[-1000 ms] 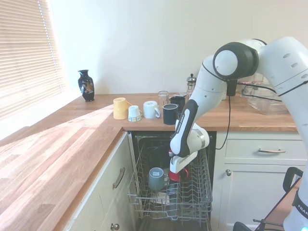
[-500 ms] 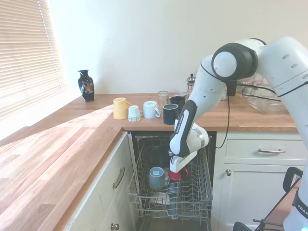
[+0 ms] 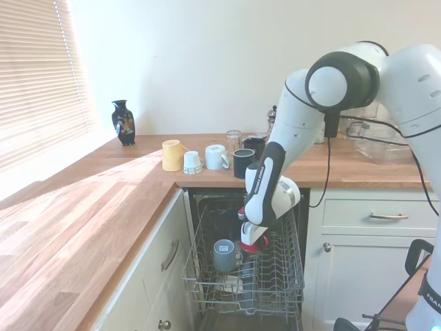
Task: Move a mug from dishwasher to table
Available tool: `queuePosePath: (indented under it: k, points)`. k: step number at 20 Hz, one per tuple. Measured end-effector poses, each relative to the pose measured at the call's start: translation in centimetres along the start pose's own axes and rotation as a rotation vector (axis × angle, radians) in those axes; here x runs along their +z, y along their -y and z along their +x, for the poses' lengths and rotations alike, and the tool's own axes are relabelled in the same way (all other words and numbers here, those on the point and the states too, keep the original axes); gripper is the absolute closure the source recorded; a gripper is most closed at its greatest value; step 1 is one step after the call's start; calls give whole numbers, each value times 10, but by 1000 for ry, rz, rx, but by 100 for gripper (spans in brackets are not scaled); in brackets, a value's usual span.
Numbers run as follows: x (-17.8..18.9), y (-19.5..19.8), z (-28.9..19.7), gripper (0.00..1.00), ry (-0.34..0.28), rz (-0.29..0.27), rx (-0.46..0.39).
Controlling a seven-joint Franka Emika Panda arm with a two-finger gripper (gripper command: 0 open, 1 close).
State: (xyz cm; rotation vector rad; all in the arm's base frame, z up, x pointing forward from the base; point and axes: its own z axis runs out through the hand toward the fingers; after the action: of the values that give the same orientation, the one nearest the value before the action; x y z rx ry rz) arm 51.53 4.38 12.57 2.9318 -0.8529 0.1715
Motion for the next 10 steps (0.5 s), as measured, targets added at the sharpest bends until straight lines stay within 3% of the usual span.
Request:
queuePosePath:
  k: [10]
  points:
    - [-72, 9, -35, 100, -113, 9, -29]
